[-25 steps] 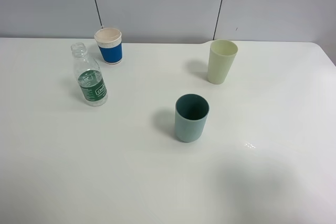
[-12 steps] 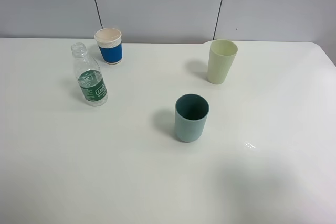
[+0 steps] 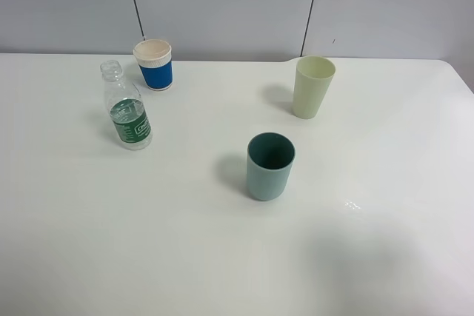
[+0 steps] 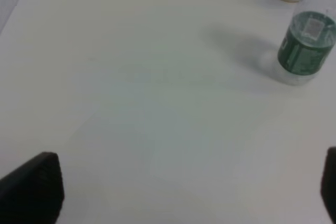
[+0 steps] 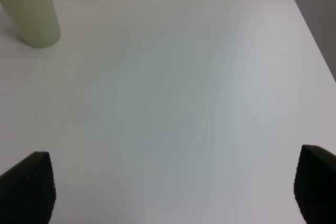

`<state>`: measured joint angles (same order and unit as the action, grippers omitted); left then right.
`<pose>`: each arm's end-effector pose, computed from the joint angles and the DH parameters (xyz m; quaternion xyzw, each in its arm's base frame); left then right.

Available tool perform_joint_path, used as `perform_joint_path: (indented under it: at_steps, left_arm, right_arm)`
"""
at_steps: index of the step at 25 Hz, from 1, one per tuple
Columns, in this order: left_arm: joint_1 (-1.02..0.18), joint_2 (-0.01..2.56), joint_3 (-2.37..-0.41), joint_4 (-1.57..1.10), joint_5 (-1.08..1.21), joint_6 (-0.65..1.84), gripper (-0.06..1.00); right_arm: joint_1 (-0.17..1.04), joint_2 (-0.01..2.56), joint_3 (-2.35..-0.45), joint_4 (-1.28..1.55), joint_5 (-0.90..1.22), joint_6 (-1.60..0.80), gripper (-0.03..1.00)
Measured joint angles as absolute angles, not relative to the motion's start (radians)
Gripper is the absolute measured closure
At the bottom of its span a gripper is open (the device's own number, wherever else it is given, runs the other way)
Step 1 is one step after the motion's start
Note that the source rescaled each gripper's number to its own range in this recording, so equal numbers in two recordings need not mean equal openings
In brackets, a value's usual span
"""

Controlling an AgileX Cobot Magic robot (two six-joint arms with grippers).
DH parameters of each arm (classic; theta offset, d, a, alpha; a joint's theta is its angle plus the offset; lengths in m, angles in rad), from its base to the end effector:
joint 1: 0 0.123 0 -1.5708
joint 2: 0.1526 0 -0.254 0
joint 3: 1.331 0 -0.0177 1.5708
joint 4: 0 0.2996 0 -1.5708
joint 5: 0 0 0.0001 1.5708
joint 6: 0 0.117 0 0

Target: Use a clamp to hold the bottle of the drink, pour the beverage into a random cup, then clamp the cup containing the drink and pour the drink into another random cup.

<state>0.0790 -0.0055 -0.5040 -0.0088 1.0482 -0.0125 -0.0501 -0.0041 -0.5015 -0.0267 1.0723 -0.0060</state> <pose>0.0916 0.0064 0.2921 -0.0386 0.8466 0.0133 0.5307 0.0909 -0.0073 0.2886 0.0195 0.8545 -0.0279 0.5183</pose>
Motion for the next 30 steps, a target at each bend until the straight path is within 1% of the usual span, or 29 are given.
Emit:
perform_joint_path:
  at_steps: [30]
  left_arm:
    - [0.079, -0.005, -0.504, -0.011, 1.048, -0.012, -0.05]
  right_arm:
    - [-0.050, -0.004, -0.502, -0.027, 1.072, -0.006, 0.21]
